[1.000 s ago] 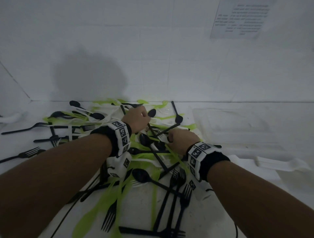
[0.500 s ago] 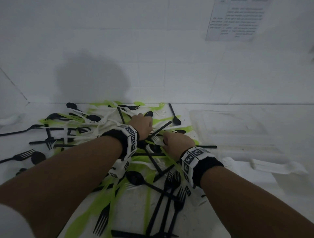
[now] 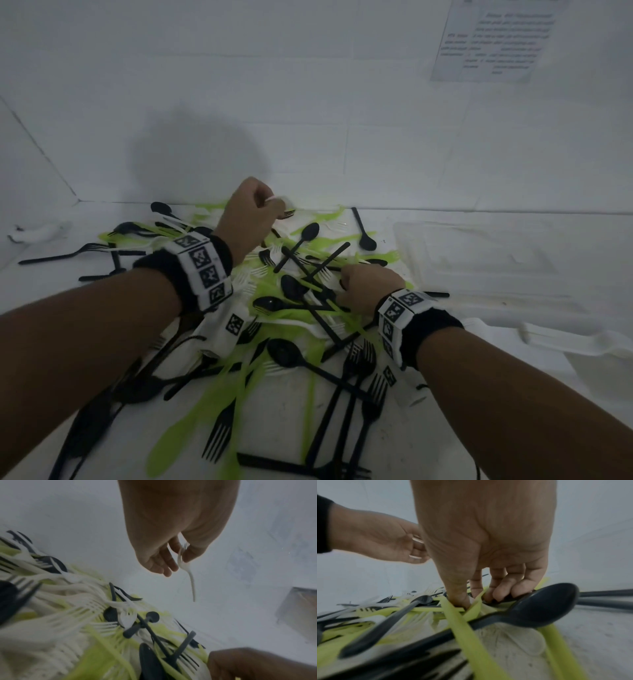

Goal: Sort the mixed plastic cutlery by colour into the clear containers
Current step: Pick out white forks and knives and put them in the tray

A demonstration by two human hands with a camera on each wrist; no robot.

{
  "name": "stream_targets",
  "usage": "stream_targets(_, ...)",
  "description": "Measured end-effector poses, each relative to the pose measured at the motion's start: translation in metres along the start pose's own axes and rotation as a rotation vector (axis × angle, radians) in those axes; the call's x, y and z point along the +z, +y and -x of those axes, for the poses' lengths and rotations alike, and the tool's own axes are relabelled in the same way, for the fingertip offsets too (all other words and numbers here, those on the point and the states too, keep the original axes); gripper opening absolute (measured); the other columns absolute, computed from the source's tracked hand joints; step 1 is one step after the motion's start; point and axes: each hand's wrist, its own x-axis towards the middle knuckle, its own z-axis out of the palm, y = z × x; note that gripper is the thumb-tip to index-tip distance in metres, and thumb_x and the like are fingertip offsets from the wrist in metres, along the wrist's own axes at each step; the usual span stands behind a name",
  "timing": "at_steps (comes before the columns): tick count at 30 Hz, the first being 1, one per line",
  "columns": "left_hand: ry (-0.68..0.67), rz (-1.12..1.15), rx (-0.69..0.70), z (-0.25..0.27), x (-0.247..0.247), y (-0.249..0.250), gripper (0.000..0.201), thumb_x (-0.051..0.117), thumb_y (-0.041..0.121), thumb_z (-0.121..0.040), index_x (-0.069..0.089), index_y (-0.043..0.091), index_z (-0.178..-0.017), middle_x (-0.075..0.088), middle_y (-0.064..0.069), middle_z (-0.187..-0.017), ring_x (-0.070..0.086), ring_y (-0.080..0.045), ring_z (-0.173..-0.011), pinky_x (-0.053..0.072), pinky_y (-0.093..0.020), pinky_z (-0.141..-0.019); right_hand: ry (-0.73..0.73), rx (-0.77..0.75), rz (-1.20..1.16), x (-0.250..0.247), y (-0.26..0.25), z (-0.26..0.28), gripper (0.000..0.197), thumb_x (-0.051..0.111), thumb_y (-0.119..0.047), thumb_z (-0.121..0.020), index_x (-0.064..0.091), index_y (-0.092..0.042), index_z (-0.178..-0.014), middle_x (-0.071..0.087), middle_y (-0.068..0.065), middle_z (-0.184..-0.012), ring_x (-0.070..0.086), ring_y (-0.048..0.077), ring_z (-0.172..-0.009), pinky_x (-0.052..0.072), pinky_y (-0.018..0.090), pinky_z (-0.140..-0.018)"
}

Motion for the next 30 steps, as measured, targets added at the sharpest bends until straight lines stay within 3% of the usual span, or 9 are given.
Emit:
stream_targets(2,0.045,0.16,-0.001,0.004,-0.019,0.003,0.013,0.061,0.007,-0.095,0.048,0.011,-0.096,0.066,-0.016,-0.087,0.073,-0.026,-0.078,0.06,-0.039,-0.076,0.026,0.022,0.025,0.0,-0.006,0.003,0.016,0.06,-0.042,-0.091,0.051,-0.028,-0.089,0.057,-0.005,-0.089,0.058,0.021,-0.086,0.044,0.031,-0.067)
stream_targets(7,0.054,-0.017,0.04,0.025,-0.048,-0.005,0.011,0.054,0.011,-0.1,0.049,0.011,-0.11,0.058,-0.01,-0.08,0.054,-0.015,-0.064,0.046,-0.032,-0.064,0.062,0.007,0.019,-0.001,-0.009,0.007,0.021,0.055,-0.046,-0.093,0.052,-0.026,-0.089,0.056,0.001,-0.097,0.059,0.025,-0.093,0.051,0.034,-0.074)
stream_targets(10,-0.065,-0.171,0.037,0.044,-0.057,-0.02,0.014,0.055,0.022,-0.104,0.048,0.017,-0.115,0.052,-0.014,-0.082,0.047,-0.02,-0.065,0.047,-0.038,-0.06,0.107,-0.004,-0.013,0.0,-0.009,0.01,0.02,0.052,-0.047,-0.094,0.055,-0.028,-0.088,0.044,0.007,-0.11,0.046,0.033,-0.113,0.05,0.042,-0.092)
stream_targets(12,-0.204,-0.269,0.096,0.058,-0.059,-0.024,0.008,0.052,0.03,-0.106,0.052,0.022,-0.106,0.058,-0.009,-0.086,0.056,-0.017,-0.066,0.058,-0.045,-0.067,0.246,-0.003,-0.002,0.003,-0.014,0.01,0.027,0.049,-0.047,-0.097,0.066,-0.025,-0.096,0.043,0.01,-0.118,0.04,0.035,-0.114,0.045,0.042,-0.096)
stream_targets(17,-0.518,-0.676,0.391,0.092,-0.054,-0.028,0.029,0.037,0.044,-0.108,0.056,0.022,-0.111,0.056,0.002,-0.099,0.055,-0.015,-0.087,0.051,-0.043,-0.083,0.594,-0.154,-0.272,-0.004,-0.026,-0.002,0.033,0.04,-0.044,-0.105,0.057,-0.016,-0.098,0.055,0.008,-0.105,0.05,0.034,-0.1,0.043,0.042,-0.086)
stream_targets(21,-0.736,-0.701,0.347,0.11,-0.04,-0.034,0.04,0.058,0.032,-0.097,0.043,0.026,-0.134,0.043,0.006,-0.12,0.059,-0.018,-0.081,0.053,-0.044,-0.076,0.59,-0.238,-0.36,-0.015,-0.031,-0.003,0.031,0.035,-0.041,-0.109,0.043,-0.016,-0.093,0.054,-0.001,-0.072,0.053,0.021,-0.065,0.041,0.037,-0.059)
stream_targets(25,-0.762,-0.734,0.348,0.114,-0.025,-0.037,0.042,0.053,0.016,-0.099,0.038,0.025,-0.137,0.037,0.007,-0.119,0.056,-0.021,-0.083,0.052,-0.049,-0.075,0.499,-0.216,-0.423,-0.007,-0.02,-0.004,0.03,0.043,-0.042,-0.106,0.044,-0.019,-0.087,0.058,0.002,-0.08,0.053,0.021,-0.073,0.043,0.036,-0.068)
stream_targets(28,-0.735,-0.683,0.243,0.112,-0.022,-0.036,0.043,0.058,0.034,-0.099,0.036,0.029,-0.135,0.057,0.006,-0.109,0.06,-0.016,-0.083,0.054,-0.042,-0.075,0.717,-0.116,-0.691,-0.015,-0.008,-0.01,0.027,0.052,-0.043,-0.102,0.053,-0.023,-0.085,0.054,0.01,-0.104,0.05,0.019,-0.093,0.043,0.032,-0.085)
stream_targets(30,-0.74,-0.762,0.325,0.109,-0.018,-0.038,0.029,0.062,0.045,-0.095,0.047,0.033,-0.118,0.056,0.014,-0.098,0.058,-0.013,-0.087,0.047,-0.034,-0.074,0.776,-0.057,-0.818,-0.026,-0.001,-0.016,0.034,0.05,-0.049,-0.098,0.053,-0.024,-0.076,0.059,0.014,-0.098,0.059,0.029,-0.088,0.051,0.039,-0.081)
